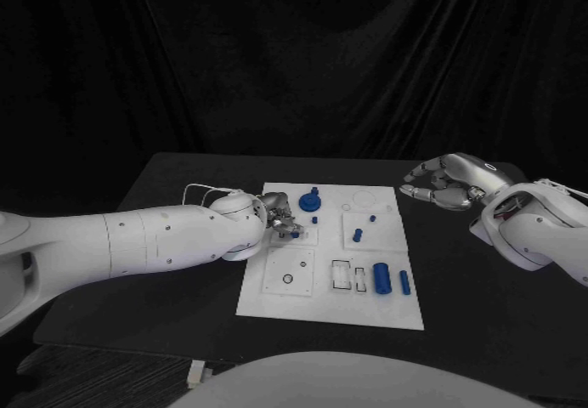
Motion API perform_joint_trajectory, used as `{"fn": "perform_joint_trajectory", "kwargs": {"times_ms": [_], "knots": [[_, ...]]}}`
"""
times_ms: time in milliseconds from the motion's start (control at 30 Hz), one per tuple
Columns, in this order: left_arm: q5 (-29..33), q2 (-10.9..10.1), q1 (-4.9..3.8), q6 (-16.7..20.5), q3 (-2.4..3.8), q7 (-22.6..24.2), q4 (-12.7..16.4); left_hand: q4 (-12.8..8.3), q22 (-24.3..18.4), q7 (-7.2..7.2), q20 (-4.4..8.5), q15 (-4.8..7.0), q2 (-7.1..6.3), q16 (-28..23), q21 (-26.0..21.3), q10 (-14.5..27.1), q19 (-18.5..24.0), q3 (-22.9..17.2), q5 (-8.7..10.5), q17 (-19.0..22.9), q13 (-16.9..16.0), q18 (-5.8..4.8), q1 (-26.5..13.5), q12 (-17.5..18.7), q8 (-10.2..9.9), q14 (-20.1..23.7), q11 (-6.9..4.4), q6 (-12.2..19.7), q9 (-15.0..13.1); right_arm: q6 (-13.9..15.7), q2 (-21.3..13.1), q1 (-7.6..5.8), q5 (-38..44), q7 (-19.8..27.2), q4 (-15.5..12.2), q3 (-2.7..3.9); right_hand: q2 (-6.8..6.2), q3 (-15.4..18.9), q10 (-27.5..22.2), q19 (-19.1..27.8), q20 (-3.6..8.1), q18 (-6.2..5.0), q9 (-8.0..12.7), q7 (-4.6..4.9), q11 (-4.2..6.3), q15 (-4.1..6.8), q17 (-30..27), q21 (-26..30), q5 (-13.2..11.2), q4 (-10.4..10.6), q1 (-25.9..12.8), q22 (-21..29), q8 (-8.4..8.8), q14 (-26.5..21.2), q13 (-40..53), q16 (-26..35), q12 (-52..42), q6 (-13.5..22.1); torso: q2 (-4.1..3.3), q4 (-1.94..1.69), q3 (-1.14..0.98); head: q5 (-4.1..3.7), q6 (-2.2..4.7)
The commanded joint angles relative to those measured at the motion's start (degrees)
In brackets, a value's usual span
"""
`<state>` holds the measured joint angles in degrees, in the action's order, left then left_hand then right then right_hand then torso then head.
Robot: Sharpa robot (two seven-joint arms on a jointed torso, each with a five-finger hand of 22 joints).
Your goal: Assemble the parts on the task board
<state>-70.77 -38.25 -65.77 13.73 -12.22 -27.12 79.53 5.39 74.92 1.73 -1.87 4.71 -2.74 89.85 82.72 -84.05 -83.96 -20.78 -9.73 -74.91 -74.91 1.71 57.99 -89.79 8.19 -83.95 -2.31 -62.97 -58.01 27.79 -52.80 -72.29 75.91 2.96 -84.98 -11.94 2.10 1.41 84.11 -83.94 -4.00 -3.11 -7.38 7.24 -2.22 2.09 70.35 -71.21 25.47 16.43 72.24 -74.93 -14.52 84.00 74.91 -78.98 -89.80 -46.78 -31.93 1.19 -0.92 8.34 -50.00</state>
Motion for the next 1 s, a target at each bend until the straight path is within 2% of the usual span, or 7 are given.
{"fn": "perform_joint_trajectory", "kwargs": {"times_ms": [33,300,467,767,833,1000], "knots": [[0.02,0.16,0.16,-1.43,0.01,0.30,0.16,0.68,12.16,0.25,-0.10,-0.19,-0.34,0.15,-0.42,-5.95,-1.46,1.40,1.40,-15.09,-15.09,0.31,-0.23,-0.21,-0.33,-6.05,0.44,-0.25,0.06,0.63,0.00,0.14,0.11,-0.78,-0.09,0.04,-0.11,0.08,5.73,-0.01,-0.21,-1.07,0.09,0.20,-0.38,-0.29,-0.03,0.22,0.20,-0.16,0.58,-9.32,0.20,2.41,14.84,0.20,-0.09,-0.32,-0.01,0.01,0.01,0.13,0.00],[0.02,0.09,0.18,-1.91,0.01,0.11,0.16,2.79,12.25,0.63,-0.36,-0.48,-0.53,0.15,-0.60,-5.95,-1.47,5.77,3.29,-15.09,-15.09,0.32,-1.01,-0.21,1.00,-6.05,0.78,1.03,-1.80,0.60,-0.02,0.15,0.11,-0.72,-0.08,0.04,-0.12,0.10,5.63,0.00,-0.20,-1.08,0.11,0.20,-0.38,-0.28,-0.09,0.26,0.25,-0.15,0.59,-9.31,0.20,2.40,14.68,0.23,-0.02,-0.34,0.01,0.00,0.01,0.18,0.00],[0.02,0.08,0.19,-2.23,0.01,-0.09,0.11,5.75,12.28,0.77,-0.50,-0.62,-0.49,0.15,-0.87,-5.95,-1.42,10.09,6.55,-15.09,-15.09,0.37,-2.98,-0.21,2.44,-6.05,0.93,2.31,-3.85,0.61,-0.02,0.16,0.11,-0.67,-0.09,0.04,-0.13,0.11,5.62,-0.01,-0.20,-1.07,0.12,0.19,-0.38,-0.28,-0.08,0.25,0.26,-0.14,0.58,-9.31,0.20,2.41,14.68,0.22,-0.02,-0.34,-0.01,0.01,0.00,0.18,0.00],[0.02,0.29,0.19,-2.58,0.01,-0.13,-0.18,9.17,12.33,0.64,-0.43,-0.59,-0.43,0.15,-0.92,-5.95,-1.48,14.27,6.91,-15.09,-15.09,0.37,-5.15,-0.21,4.16,-6.05,0.82,2.56,-5.97,0.61,-0.04,0.16,0.11,-0.67,-0.11,0.04,-0.14,0.12,5.55,-0.01,-0.20,-1.07,0.13,0.19,-0.38,-0.28,-0.11,0.25,0.28,-0.13,0.57,-9.31,0.21,2.40,14.57,0.24,0.03,-0.35,0.01,0.01,-0.01,0.25,0.00],[0.02,0.35,0.20,-2.64,0.01,-0.07,-0.24,10.59,12.34,0.42,-0.37,-0.42,-0.43,0.15,-0.92,-5.95,-1.50,15.94,6.97,-15.09,-15.09,0.35,-5.88,-0.21,5.47,-6.05,0.70,2.36,-7.62,0.62,-0.04,0.16,0.11,-0.66,-0.10,0.04,-0.14,0.12,5.55,-0.01,-0.20,-1.07,0.13,0.19,-0.38,-0.28,-0.11,0.25,0.28,-0.13,0.57,-9.31,0.21,2.40,14.57,0.24,0.03,-0.35,0.00,0.01,-0.01,0.27,0.00],[0.02,0.59,0.20,-2.71,0.01,0.26,-0.44,11.18,12.38,-0.21,0.09,0.03,0.83,0.15,-0.85,-5.95,-1.57,19.19,6.99,-15.09,-15.09,0.33,-6.63,-0.21,9.72,-6.05,0.12,2.56,-13.03,0.59,0.00,0.17,0.11,-0.64,-0.04,0.04,-0.14,0.13,5.47,0.00,-0.20,-1.08,0.14,0.19,-0.38,-0.28,-0.06,0.28,0.32,-0.12,0.57,-9.30,0.21,2.41,14.44,0.21,0.09,-0.35,-0.02,0.01,0.02,0.30,0.00]]}}
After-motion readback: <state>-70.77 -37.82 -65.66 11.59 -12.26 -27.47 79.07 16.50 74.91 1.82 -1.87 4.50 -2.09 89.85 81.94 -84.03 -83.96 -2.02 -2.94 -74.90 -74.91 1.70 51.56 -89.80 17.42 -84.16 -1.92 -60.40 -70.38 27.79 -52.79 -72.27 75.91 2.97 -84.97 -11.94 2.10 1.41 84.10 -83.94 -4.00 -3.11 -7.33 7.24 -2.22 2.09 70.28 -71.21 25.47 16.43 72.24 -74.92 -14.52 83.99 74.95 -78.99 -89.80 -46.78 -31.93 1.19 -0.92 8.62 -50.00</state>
